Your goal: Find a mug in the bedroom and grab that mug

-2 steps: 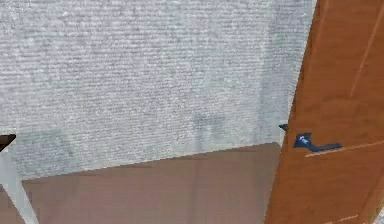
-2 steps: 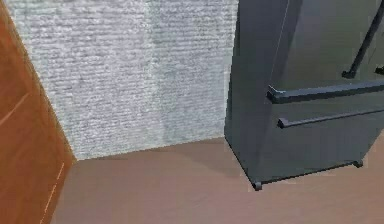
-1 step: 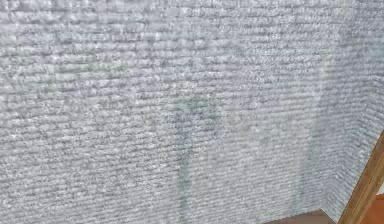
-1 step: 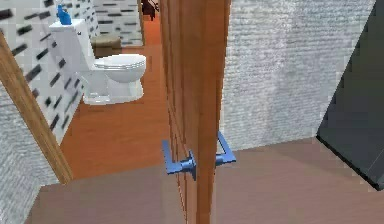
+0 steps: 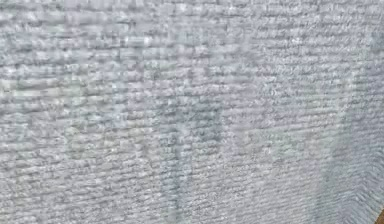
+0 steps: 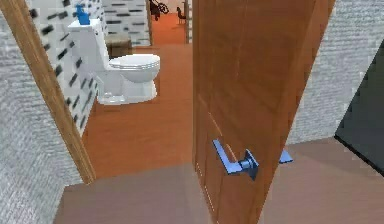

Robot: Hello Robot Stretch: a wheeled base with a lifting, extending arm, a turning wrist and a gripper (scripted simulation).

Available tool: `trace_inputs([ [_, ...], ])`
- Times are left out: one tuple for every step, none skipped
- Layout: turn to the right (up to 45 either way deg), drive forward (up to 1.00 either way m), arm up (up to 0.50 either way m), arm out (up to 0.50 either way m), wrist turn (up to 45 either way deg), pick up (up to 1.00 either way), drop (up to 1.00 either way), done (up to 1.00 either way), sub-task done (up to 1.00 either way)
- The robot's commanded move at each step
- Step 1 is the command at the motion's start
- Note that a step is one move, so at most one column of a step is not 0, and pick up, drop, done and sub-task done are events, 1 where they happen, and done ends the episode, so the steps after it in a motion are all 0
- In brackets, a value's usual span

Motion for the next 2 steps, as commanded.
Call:
trace_inputs([
  [12.0,0.0,0.0,0.0,0.0,0.0,0.0,0.0,0.0],
  [0.0,0.35,0.0,0.0,0.0,0.0,0.0,0.0,0.0],
])
